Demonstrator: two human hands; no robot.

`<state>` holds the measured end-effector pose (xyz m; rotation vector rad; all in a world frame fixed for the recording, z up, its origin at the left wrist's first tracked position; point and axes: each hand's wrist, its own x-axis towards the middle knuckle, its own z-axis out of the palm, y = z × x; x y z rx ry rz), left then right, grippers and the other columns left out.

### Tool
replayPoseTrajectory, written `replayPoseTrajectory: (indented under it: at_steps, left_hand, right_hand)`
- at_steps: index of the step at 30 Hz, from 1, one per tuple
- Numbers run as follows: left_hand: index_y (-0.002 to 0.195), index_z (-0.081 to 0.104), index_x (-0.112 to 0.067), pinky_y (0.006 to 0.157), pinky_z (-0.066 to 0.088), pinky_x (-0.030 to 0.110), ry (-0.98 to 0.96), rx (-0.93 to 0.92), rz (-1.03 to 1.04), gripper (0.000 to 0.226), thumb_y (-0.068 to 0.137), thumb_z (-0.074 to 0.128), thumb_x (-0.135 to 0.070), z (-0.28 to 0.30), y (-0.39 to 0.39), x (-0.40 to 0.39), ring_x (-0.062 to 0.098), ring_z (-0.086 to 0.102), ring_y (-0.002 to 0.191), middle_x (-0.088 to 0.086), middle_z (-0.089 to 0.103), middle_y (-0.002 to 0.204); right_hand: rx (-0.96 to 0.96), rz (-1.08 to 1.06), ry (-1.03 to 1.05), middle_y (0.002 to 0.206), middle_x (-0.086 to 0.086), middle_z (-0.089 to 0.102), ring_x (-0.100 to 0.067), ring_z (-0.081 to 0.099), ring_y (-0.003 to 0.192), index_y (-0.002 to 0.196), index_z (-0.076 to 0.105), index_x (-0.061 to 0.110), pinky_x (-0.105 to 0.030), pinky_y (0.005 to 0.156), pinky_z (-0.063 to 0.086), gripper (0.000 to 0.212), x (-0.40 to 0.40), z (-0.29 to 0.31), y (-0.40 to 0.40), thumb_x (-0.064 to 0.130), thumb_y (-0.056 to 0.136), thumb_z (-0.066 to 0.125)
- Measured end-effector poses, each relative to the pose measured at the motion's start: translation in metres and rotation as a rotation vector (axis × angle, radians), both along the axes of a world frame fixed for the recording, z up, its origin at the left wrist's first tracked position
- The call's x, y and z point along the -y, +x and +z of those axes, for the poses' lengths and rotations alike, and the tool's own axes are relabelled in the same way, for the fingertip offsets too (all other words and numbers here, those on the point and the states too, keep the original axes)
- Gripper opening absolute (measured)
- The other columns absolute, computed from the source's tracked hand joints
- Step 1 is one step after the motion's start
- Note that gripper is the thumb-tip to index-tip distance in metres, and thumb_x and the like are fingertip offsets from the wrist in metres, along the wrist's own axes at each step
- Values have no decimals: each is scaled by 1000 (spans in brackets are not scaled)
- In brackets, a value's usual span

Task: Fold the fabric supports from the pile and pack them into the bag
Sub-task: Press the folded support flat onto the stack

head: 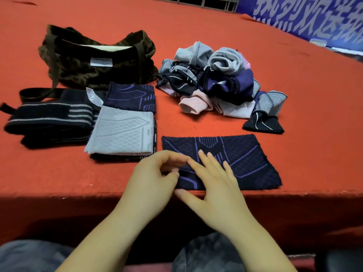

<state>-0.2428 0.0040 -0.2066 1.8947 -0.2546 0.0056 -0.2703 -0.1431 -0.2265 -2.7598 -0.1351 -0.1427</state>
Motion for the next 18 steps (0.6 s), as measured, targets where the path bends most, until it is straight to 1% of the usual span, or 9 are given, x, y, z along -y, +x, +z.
replayPoseTrajectory:
  at_steps: [3,5,7,10,11,13,14,16,18]
  left_hand:
    - [83,67,-23,70,45,6,-210,-68,10,53,74,47,25,4,2,1,-7,61,71,-14,71,74]
    - [83,68,-22,69,46,7,-295,-68,2,53,74,46,25,6,1,3,-6,61,71,-13,71,74]
    - [84,68,-25,72,46,8,-329,-41,-10,49,77,50,21,10,-1,5,-4,63,78,-13,72,79]
    - [91,67,-29,78,43,6,-398,-10,32,42,86,51,10,13,0,4,-5,62,88,-15,70,89]
    - [95,65,-31,79,42,5,-408,-9,53,43,87,49,9,13,1,3,-6,61,90,-15,69,93]
    - [105,60,-34,86,40,5,-354,-9,90,49,88,46,10,11,7,1,-9,58,96,-15,64,109]
    - [111,55,-35,93,39,8,-308,-10,92,53,87,45,11,10,11,1,-9,55,102,-13,60,118]
    - [126,44,-35,107,33,18,-227,-10,75,60,87,45,10,8,18,5,-3,49,114,-10,51,130]
    - [137,37,-30,104,31,13,-179,-15,53,61,88,45,6,11,24,13,-1,45,116,-12,48,129]
  right_hand:
    - [25,-5,39,157,12,13,-5,4,145,143,33,40,-22,109,-12,85,-12,-2,3,66,63,14]
    - [69,-32,123,153,12,26,-7,15,144,138,43,36,-23,112,-6,72,-20,-3,4,53,72,22]
    - [110,-83,286,145,14,42,-5,29,139,132,51,34,-24,115,2,58,-26,-2,2,35,78,33]
    - [144,-145,610,127,16,59,0,48,122,121,61,34,-27,116,21,46,-30,-1,-1,27,81,41]
    - [164,-162,723,120,16,64,0,53,117,117,64,31,-27,111,31,40,-30,1,-3,27,83,44]
    - [197,-202,930,103,16,70,5,59,102,105,69,25,-16,94,42,22,-29,9,-6,24,91,52]
    - [199,-223,1016,95,18,71,8,61,95,98,69,25,-12,87,43,17,-28,13,-8,19,95,53]
    - [201,-251,1114,91,22,70,9,61,90,90,67,26,-9,82,41,20,-26,17,-13,15,95,51]
    - [216,-256,1156,95,22,70,9,60,95,93,65,26,-6,83,41,19,-24,20,-18,15,95,49]
